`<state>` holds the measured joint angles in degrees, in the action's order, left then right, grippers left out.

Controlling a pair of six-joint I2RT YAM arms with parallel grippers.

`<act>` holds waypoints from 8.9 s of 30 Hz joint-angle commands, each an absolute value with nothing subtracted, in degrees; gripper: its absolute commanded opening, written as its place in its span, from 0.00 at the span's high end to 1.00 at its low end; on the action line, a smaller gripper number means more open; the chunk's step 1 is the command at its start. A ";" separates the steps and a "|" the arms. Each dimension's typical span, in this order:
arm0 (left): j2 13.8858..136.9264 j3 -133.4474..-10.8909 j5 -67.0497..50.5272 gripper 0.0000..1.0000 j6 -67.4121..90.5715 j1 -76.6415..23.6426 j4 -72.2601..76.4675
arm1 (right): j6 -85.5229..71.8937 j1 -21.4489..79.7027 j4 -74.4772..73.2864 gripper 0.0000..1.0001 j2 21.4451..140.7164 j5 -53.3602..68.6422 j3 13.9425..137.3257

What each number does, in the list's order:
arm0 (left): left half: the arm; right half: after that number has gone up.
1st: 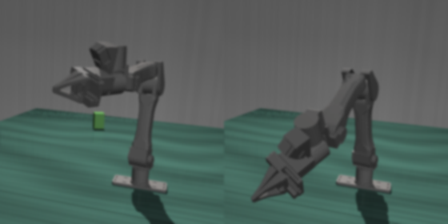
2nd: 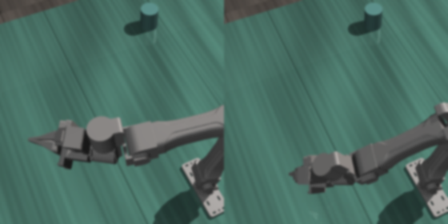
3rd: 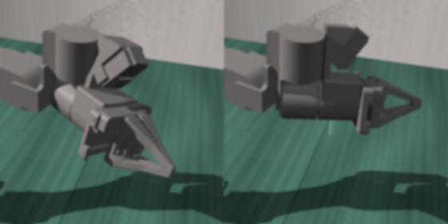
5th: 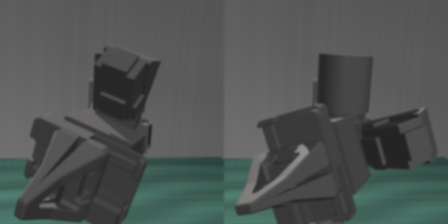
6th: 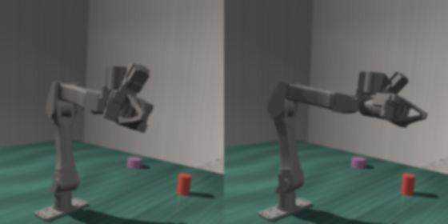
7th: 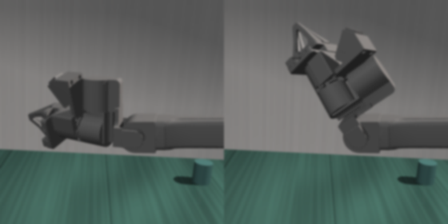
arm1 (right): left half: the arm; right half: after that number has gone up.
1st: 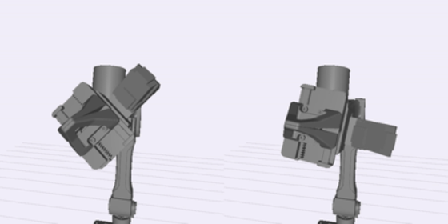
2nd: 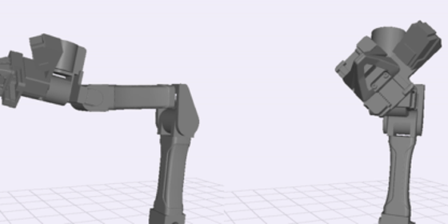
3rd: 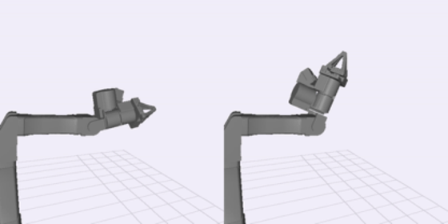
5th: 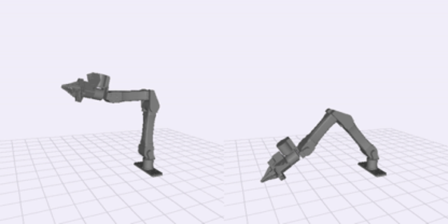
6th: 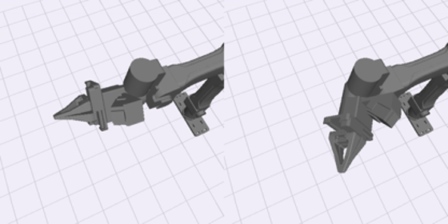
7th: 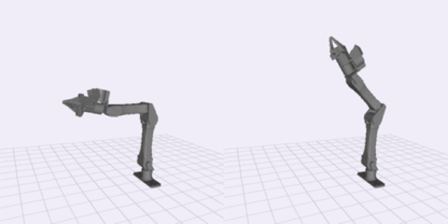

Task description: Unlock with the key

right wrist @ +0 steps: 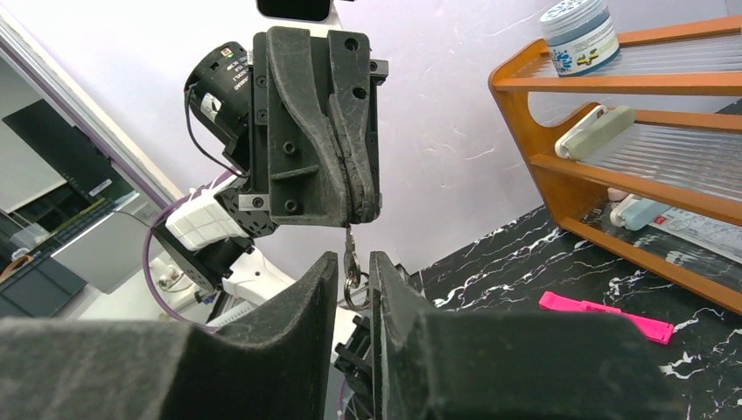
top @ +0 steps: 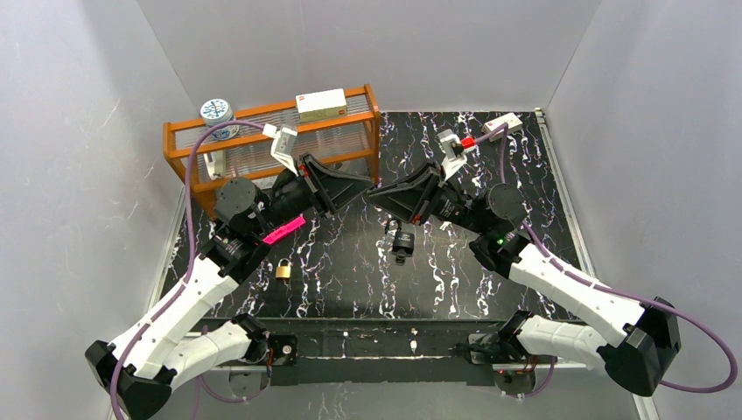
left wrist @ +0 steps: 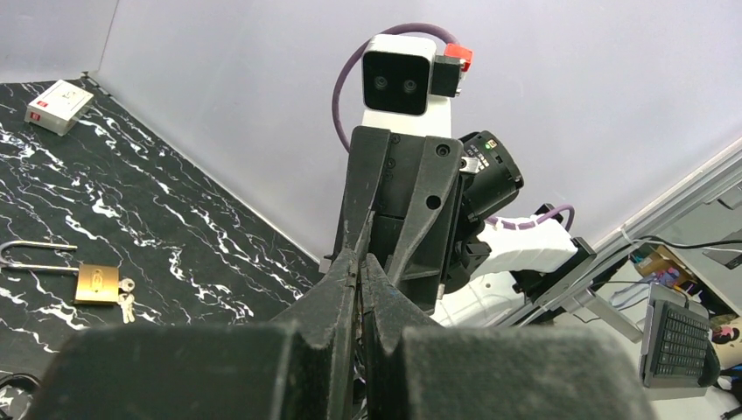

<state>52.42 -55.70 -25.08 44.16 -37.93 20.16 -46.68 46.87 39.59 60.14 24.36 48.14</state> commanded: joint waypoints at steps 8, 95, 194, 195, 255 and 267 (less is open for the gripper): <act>51.29 -55.46 -25.61 1.00 44.43 -37.75 22.54 | -46.67 46.66 43.59 0.95 60.24 24.84 50.26; 70.85 -38.10 25.92 0.16 58.43 -29.80 -36.91 | -37.71 46.69 24.26 0.99 51.11 23.36 37.45; 62.78 -52.92 -33.46 1.00 62.68 -24.79 -18.46 | -48.37 45.98 44.84 0.99 57.68 35.24 29.31; 62.76 -52.91 -33.60 1.00 62.67 -24.79 -18.34 | -48.56 46.01 45.05 0.99 57.78 35.22 29.35; 56.16 -48.56 -15.74 1.00 65.23 -24.79 -18.08 | -63.02 48.74 24.10 0.99 81.36 24.17 50.40; 56.05 -48.86 -15.98 1.00 64.98 -24.79 -17.99 | -62.09 48.69 22.90 0.99 82.42 22.95 51.50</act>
